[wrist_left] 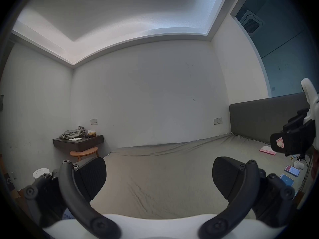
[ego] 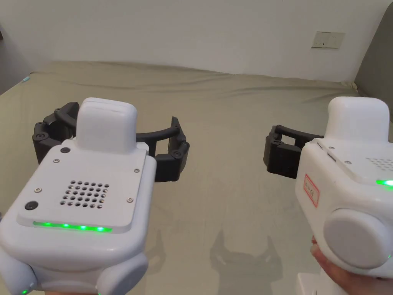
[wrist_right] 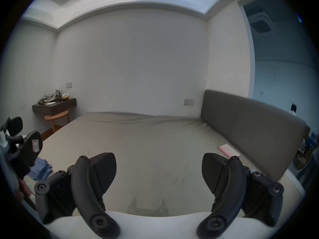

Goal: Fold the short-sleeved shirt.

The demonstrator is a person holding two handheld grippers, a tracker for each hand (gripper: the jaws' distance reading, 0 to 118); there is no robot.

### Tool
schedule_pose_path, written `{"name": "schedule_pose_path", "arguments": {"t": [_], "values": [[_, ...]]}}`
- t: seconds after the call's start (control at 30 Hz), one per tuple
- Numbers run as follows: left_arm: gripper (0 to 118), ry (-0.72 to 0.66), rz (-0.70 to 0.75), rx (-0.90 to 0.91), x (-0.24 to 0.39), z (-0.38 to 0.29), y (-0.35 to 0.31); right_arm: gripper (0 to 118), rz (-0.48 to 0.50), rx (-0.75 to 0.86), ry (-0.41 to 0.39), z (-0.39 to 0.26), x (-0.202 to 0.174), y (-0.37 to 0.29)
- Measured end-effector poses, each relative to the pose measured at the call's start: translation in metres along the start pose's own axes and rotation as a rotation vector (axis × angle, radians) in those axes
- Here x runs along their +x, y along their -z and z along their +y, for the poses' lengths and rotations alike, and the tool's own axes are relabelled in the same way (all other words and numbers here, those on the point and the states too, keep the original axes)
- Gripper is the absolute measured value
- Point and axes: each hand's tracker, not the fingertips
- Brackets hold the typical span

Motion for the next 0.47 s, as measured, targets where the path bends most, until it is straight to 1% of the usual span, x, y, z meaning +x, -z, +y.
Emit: {"name": "schedule_pose_path", "arguments": {"t": [0.03,0.07,0.1,0.13,0.17,0.2,0.27,0.3,0.33,0.4,0.47], "values": [[118,0.002,0.001,0.0,0.0,0.0,0.0,105,-0.053,0.0,-0.008,0.0,-0.002,0.0],[118,0.004,0.002,0.0,0.0,0.0,0.0,105,-0.089,-0.009,0.017,0.001,-0.002,-0.001],[118,0.005,0.003,-0.001,0.0,-0.001,0.0,105,-0.044,0.003,0.035,0.001,0.001,-0.002],[118,0.003,0.004,-0.002,0.0,-0.001,0.001,105,0.043,0.046,0.045,0.0,0.005,-0.005],[118,0.002,0.004,-0.003,0.0,0.0,0.001,105,0.083,0.086,0.044,-0.003,0.008,-0.007],[118,0.0,0.005,-0.003,-0.001,-0.001,0.001,105,0.105,0.151,0.008,-0.008,0.009,-0.009],[118,-0.002,0.006,-0.001,-0.001,-0.001,0.001,106,-0.01,0.17,-0.065,-0.012,0.003,-0.01],[118,-0.002,0.006,-0.001,0.0,-0.001,0.001,106,-0.042,0.17,-0.092,-0.013,0.0,-0.009],[118,-0.001,0.005,-0.001,0.0,-0.001,0.001,106,-0.009,0.175,-0.108,-0.015,0.0,-0.01],[118,-0.003,0.004,0.0,0.001,0.0,0.001,106,0.061,0.185,-0.092,-0.018,0.0,-0.01],[118,-0.003,0.0,0.001,0.002,0.0,0.001,106,0.069,0.172,-0.083,-0.02,-0.002,-0.01]]}}
